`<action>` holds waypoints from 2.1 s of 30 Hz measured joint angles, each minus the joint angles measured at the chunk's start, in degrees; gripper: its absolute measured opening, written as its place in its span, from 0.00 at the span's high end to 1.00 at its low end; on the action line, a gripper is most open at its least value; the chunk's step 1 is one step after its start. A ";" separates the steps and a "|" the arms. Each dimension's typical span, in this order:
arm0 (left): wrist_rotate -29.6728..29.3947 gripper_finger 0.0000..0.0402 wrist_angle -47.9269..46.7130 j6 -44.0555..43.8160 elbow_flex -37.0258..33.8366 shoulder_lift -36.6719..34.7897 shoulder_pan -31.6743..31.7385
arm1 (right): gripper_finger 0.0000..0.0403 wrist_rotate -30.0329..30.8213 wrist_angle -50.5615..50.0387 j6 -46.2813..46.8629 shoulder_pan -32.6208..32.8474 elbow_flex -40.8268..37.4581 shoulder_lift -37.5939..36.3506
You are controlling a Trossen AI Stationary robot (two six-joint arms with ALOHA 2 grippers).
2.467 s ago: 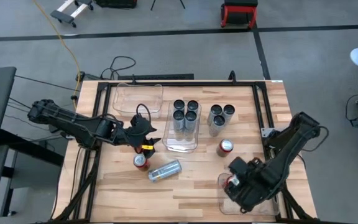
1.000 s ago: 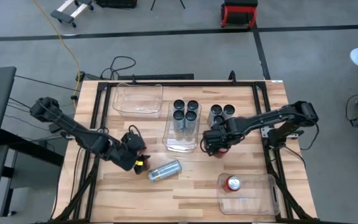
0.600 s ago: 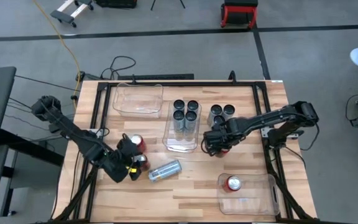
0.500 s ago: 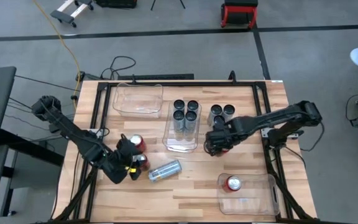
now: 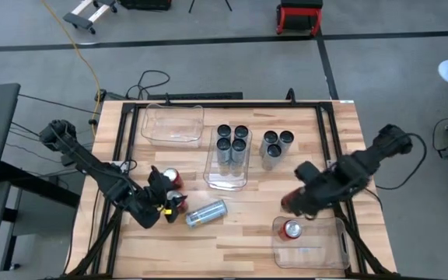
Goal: Sort soda cans
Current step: Put the red soda can into the bottom transparent bin
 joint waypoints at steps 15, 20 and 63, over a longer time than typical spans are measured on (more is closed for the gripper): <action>-3.68 0.47 10.02 -1.88 0.01 0.00 1.92 | 0.31 -2.65 2.99 8.05 23.02 3.86 0.04; -4.91 0.47 11.48 -2.32 0.00 0.00 2.83 | 0.31 -2.92 -0.76 13.24 27.87 3.86 1.59; -5.12 0.47 17.50 -1.38 0.02 0.00 4.41 | 0.06 -2.62 15.80 0.11 20.99 -23.61 9.95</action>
